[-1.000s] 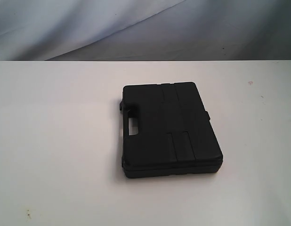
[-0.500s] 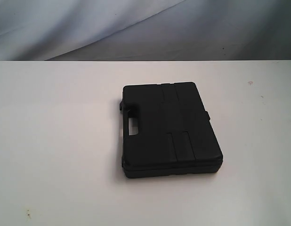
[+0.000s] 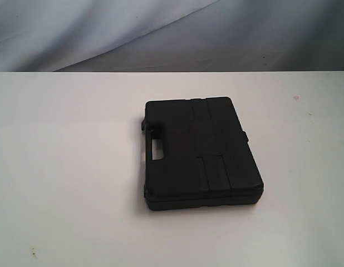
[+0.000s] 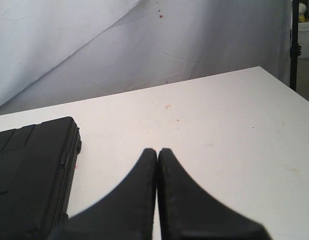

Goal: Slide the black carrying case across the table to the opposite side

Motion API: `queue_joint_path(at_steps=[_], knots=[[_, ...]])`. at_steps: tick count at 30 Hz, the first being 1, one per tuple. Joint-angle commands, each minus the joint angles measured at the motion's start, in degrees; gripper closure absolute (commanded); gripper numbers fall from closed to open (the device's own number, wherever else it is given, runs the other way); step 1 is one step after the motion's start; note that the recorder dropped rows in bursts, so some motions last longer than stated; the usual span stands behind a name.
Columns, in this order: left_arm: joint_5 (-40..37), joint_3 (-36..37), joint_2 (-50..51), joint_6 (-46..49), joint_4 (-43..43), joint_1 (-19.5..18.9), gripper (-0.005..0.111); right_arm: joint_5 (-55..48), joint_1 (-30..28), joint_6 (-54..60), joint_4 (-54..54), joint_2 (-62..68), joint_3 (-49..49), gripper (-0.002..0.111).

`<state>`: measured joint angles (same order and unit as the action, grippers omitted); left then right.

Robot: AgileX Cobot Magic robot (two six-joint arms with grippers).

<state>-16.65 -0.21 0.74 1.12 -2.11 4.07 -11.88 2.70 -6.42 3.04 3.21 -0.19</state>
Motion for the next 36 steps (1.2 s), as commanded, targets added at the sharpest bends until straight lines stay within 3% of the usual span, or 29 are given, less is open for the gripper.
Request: queue_joint_path(at_steps=[1, 13, 19, 21, 22, 24, 26, 29, 33, 36], knots=[[1.8, 0.2, -0.4, 1.1, 1.0, -0.1, 0.107, -0.3, 0.2, -0.1, 0.5, -0.3, 0.2, 0.108], [17.1, 0.2, -0.4, -0.4, 2.6, -0.1, 0.107, -0.3, 0.2, -0.1, 0.5, -0.3, 0.2, 0.108], [14.9, 0.2, -0.4, -14.2, -2.2, -0.1, 0.107, -0.3, 0.2, -0.1, 0.5, -0.3, 0.2, 0.108], [21.3, 0.2, -0.4, -18.6, -4.8, -0.1, 0.107, -0.3, 0.2, -0.1, 0.5, -0.3, 0.2, 0.108], [28.8, 0.2, -0.4, -21.3, -4.8, -0.1, 0.107, -0.3, 0.2, -0.1, 0.5, -0.3, 0.2, 0.108], [39.4, -0.4, -0.4, -21.6, 0.3, -0.1, 0.107, -0.3, 0.2, -0.1, 0.5, -0.3, 0.2, 0.108], [36.5, -8.1, -0.4, -21.8, 10.7, -0.1, 0.107, -0.3, 0.2, -0.1, 0.5, -0.3, 0.2, 0.108], [28.9, -19.3, -0.4, -22.1, 17.0, -0.1, 0.107, -0.3, 0.2, -0.1, 0.5, -0.3, 0.2, 0.108], [14.1, -33.5, 1.7, -22.1, 22.5, -0.1, 0.107, -0.3, 0.2, -0.1, 0.5, -0.3, 0.2, 0.108], [1.0, -43.2, 5.0, -19.3, 21.3, -0.1, 0.107, -0.3, 0.2, -0.1, 0.5, -0.3, 0.2, 0.108]])
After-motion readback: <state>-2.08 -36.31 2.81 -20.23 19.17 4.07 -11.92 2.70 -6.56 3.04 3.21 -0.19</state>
